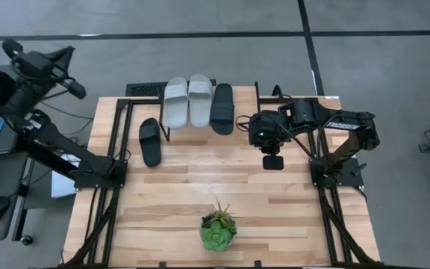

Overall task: Pick and place slides into the shelf
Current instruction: Put the black slide on the shelf

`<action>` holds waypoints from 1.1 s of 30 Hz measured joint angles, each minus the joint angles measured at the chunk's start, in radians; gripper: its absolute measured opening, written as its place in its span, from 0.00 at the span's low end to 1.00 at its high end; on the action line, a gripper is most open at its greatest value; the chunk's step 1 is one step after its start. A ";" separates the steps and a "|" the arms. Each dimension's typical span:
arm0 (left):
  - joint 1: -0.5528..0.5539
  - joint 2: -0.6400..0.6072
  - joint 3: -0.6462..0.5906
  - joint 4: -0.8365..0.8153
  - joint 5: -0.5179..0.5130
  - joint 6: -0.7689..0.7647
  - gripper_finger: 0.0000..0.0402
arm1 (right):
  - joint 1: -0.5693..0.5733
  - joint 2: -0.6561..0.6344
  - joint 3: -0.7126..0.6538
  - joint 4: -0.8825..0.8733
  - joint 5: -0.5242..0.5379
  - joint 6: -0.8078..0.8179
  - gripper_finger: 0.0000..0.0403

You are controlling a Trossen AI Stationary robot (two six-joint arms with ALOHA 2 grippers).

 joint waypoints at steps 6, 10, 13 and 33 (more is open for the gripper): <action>-0.255 -0.020 0.081 -0.049 0.097 -0.020 0.00 | 0.012 0.000 0.000 0.005 0.000 -0.019 0.13; -0.545 -0.041 0.169 -0.186 0.088 -0.135 0.00 | 0.012 0.000 0.000 0.029 -0.011 -0.022 0.13; -0.780 -0.046 0.258 -0.224 0.000 -0.197 0.00 | 0.013 0.000 0.000 0.030 -0.035 -0.018 0.13; 0.103 0.192 0.376 -0.685 -0.003 -0.123 0.00 | 0.063 0.000 0.000 0.093 -0.042 -0.018 0.13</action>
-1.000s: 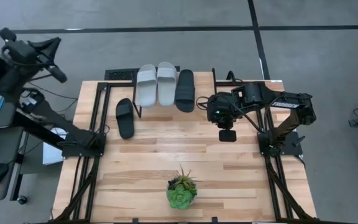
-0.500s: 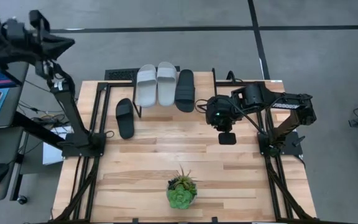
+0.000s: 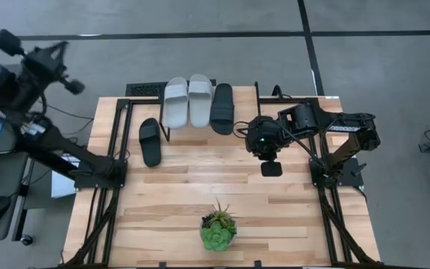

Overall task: Pick and place slides into the shelf
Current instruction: Put the black slide on the shelf

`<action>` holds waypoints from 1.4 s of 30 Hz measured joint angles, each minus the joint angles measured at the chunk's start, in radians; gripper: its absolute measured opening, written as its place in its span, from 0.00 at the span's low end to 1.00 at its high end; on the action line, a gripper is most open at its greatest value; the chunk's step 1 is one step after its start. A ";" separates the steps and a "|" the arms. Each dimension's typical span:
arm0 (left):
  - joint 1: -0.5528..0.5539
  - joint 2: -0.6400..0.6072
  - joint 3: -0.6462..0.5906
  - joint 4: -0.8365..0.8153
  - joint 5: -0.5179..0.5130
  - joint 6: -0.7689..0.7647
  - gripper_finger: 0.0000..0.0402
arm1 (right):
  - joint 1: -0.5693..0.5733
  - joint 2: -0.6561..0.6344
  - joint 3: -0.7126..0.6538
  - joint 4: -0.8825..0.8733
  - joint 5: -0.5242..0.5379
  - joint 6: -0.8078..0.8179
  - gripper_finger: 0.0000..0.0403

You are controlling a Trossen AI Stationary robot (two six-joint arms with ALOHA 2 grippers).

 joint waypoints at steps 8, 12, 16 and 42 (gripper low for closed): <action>0.312 0.021 -0.040 -0.165 0.729 -0.355 0.00 | 0.004 0.000 0.000 0.022 -0.008 -0.007 0.13; 0.349 0.077 -0.040 -0.386 1.141 -0.365 0.00 | 0.022 0.000 0.000 0.030 -0.012 -0.015 0.13; 0.370 0.114 -0.093 -0.398 1.308 -0.424 0.00 | 0.044 0.000 0.000 0.031 -0.052 -0.006 0.13; 1.156 -0.152 -0.804 -0.204 1.492 -0.387 0.00 | 0.173 0.001 0.000 0.080 -0.063 0.108 0.13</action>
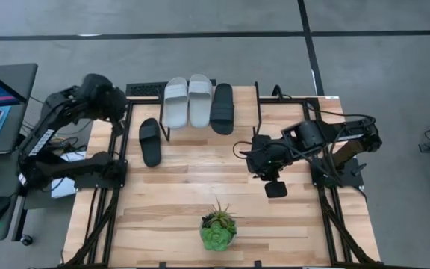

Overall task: Pick and place slides into the shelf
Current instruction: Put the black slide on the shelf

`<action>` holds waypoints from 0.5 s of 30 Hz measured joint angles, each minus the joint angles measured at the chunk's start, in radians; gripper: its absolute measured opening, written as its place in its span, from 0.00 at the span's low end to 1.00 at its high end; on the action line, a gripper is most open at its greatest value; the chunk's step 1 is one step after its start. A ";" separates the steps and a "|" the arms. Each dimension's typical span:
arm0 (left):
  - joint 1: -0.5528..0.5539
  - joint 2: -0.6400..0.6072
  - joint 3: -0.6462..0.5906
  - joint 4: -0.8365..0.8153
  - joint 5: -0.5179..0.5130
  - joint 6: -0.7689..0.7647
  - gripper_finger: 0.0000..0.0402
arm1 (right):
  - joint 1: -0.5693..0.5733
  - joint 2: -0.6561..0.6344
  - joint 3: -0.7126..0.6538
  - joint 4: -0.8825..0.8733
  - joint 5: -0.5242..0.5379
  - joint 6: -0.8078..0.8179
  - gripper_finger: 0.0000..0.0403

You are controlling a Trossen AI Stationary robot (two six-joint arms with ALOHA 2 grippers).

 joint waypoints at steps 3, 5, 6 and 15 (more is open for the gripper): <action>0.056 -0.060 0.009 0.167 0.120 0.010 0.00 | 0.012 0.000 0.000 0.020 0.000 -0.001 0.13; 0.104 -0.102 0.022 0.263 0.163 0.023 0.00 | 0.016 0.000 0.000 0.036 0.001 -0.001 0.13; 0.123 -0.125 0.028 0.287 0.174 0.031 0.00 | 0.021 0.000 0.000 0.044 0.002 0.001 0.13; 0.119 -0.407 -0.084 0.449 0.181 0.038 0.00 | 0.041 0.000 0.000 0.122 0.035 0.018 0.13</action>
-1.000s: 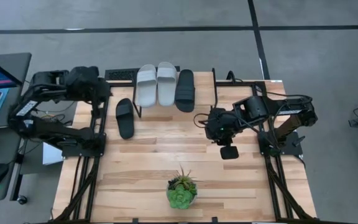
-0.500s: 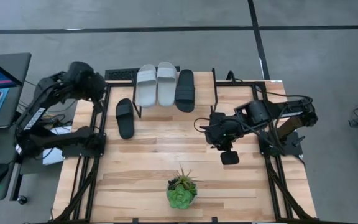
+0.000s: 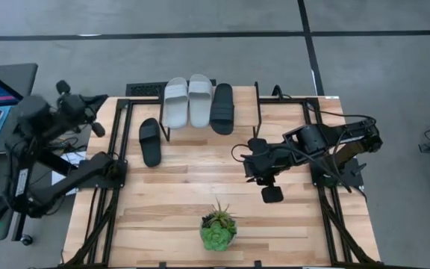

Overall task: Pick and place slides into the shelf
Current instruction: Put the black slide on the shelf

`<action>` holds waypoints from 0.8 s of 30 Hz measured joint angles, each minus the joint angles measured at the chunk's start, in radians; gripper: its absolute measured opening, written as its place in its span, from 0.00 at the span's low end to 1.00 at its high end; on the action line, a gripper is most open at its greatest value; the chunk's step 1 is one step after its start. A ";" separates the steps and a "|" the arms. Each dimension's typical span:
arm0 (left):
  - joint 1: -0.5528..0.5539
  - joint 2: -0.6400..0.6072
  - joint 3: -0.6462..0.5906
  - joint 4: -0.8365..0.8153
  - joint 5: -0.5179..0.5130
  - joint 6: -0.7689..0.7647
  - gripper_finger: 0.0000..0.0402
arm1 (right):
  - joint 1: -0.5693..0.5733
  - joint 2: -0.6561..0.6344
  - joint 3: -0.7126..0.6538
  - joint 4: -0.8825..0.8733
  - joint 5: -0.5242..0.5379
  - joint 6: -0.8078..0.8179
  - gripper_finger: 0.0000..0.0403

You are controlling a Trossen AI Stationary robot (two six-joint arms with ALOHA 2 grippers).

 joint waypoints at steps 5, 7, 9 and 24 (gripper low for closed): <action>-0.041 -0.174 -0.278 0.432 -0.101 -0.121 0.00 | -0.013 0.000 0.000 0.034 0.003 0.023 0.13; -0.057 -0.179 -0.376 0.482 -0.174 -0.130 0.00 | -0.019 0.000 0.000 0.042 0.003 0.035 0.13; -0.063 -0.140 -0.430 0.468 -0.231 -0.133 0.00 | -0.026 0.000 0.000 0.042 0.003 0.056 0.13; -0.125 0.227 -0.276 0.199 -0.452 0.015 0.00 | -0.024 0.000 0.000 0.011 -0.004 0.112 0.13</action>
